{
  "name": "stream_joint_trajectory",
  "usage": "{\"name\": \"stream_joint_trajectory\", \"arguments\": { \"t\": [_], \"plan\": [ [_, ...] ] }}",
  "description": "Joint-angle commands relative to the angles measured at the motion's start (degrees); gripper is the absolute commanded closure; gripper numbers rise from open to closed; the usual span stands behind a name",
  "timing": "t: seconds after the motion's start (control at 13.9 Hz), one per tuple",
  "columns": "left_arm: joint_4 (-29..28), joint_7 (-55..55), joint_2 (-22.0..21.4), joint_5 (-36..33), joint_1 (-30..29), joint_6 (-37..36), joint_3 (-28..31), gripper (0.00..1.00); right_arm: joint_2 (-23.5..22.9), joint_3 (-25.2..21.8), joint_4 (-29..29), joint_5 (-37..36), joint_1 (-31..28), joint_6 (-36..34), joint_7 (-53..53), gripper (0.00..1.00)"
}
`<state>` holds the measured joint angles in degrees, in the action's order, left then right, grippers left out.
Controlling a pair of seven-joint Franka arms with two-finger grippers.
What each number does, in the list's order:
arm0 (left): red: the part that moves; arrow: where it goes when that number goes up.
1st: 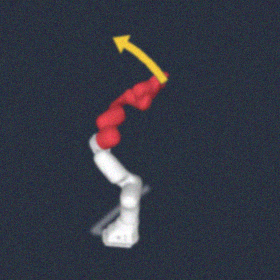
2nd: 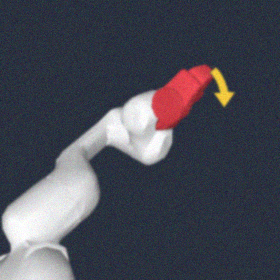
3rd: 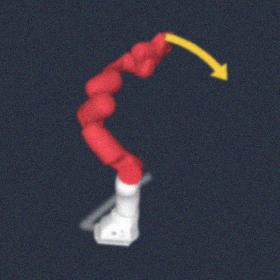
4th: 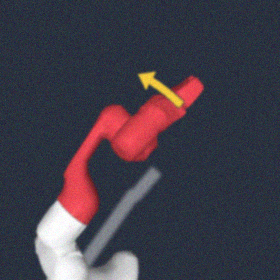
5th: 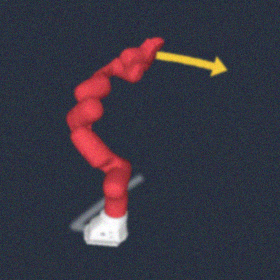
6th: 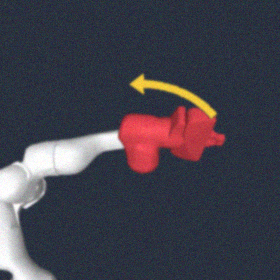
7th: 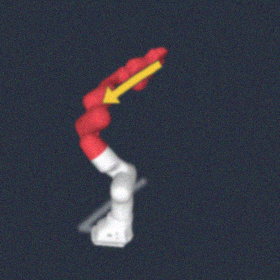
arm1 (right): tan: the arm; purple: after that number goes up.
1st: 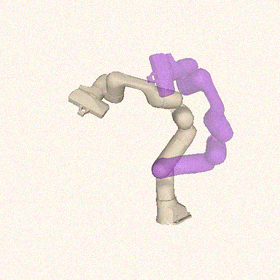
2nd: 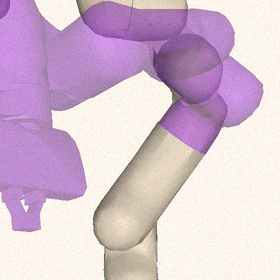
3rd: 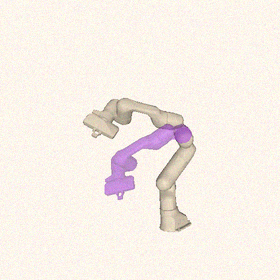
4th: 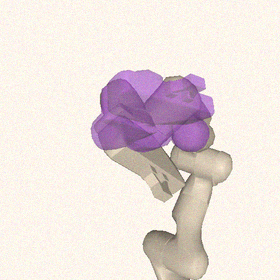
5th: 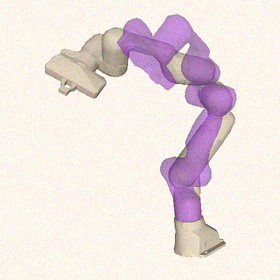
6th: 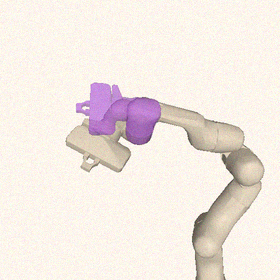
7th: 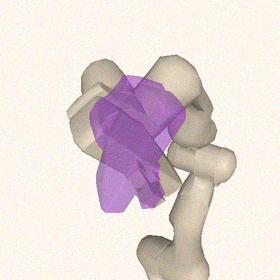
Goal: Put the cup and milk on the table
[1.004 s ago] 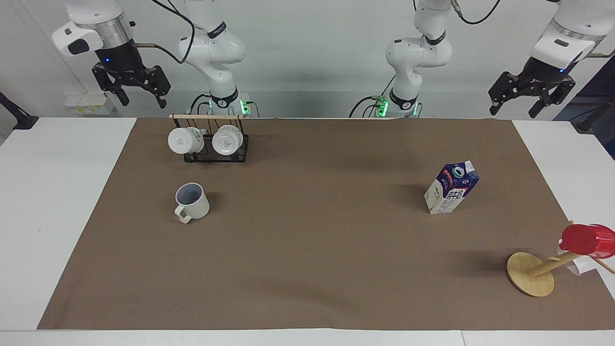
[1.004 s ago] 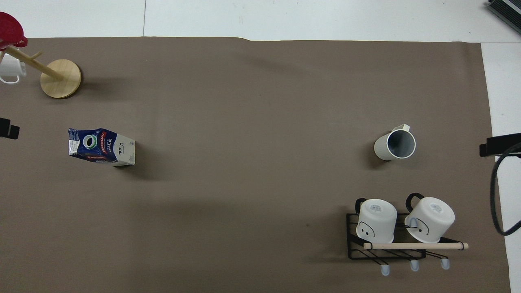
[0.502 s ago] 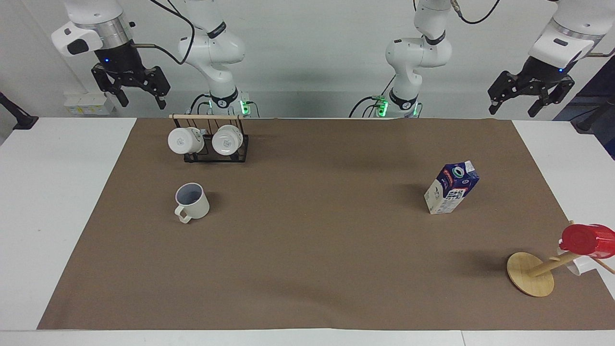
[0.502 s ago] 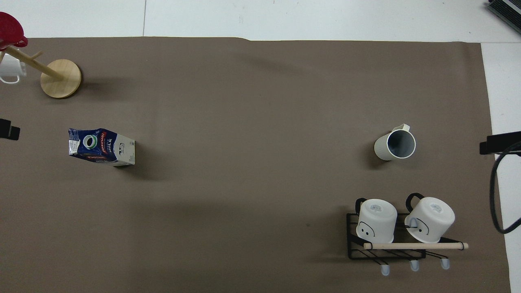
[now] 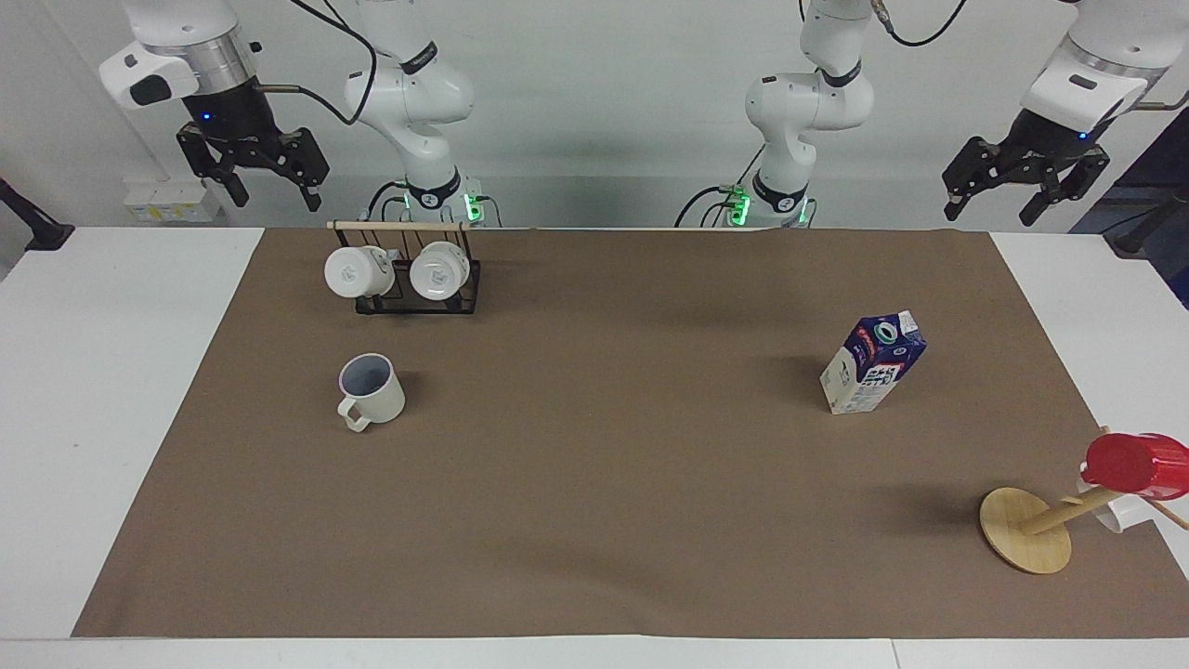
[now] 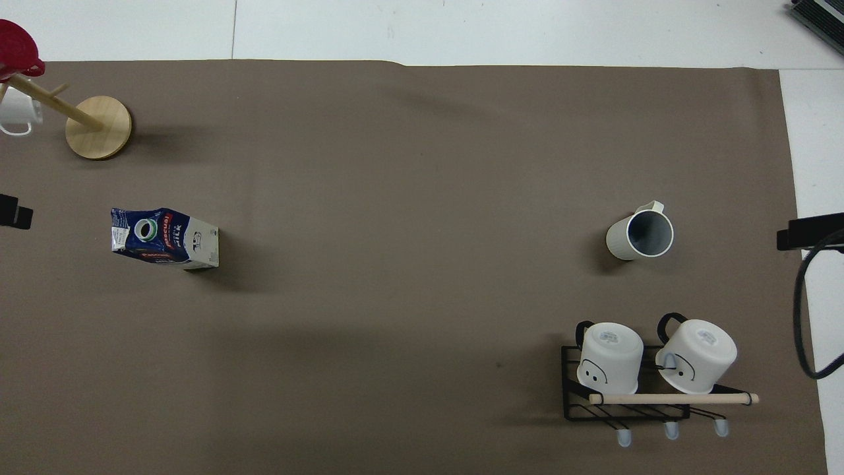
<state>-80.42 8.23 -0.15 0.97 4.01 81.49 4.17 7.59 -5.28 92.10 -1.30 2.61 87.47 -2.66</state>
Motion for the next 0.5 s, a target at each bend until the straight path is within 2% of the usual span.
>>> {"name": "stream_joint_trajectory", "arguments": {
  "t": [0.0, 0.14, 0.43],
  "plan": [
    [-0.7, -0.4, -1.0, -0.6, 0.1, -0.4, 0.0, 0.00, 0.3, 0.4, 0.5, 0.4, -0.5, 0.1, 1.1, 0.00],
    [-0.7, -0.3, -1.1, -0.6, -0.1, -0.6, 0.0, 0.00, 0.4, 0.2, 0.4, 0.4, -1.1, -2.5, 1.2, 0.00],
    [-0.7, -0.3, -1.1, -0.6, -0.1, -0.5, 0.0, 0.00, 0.8, 0.2, 0.1, 0.3, -1.2, -2.6, 1.1, 0.00]
  ]
}}
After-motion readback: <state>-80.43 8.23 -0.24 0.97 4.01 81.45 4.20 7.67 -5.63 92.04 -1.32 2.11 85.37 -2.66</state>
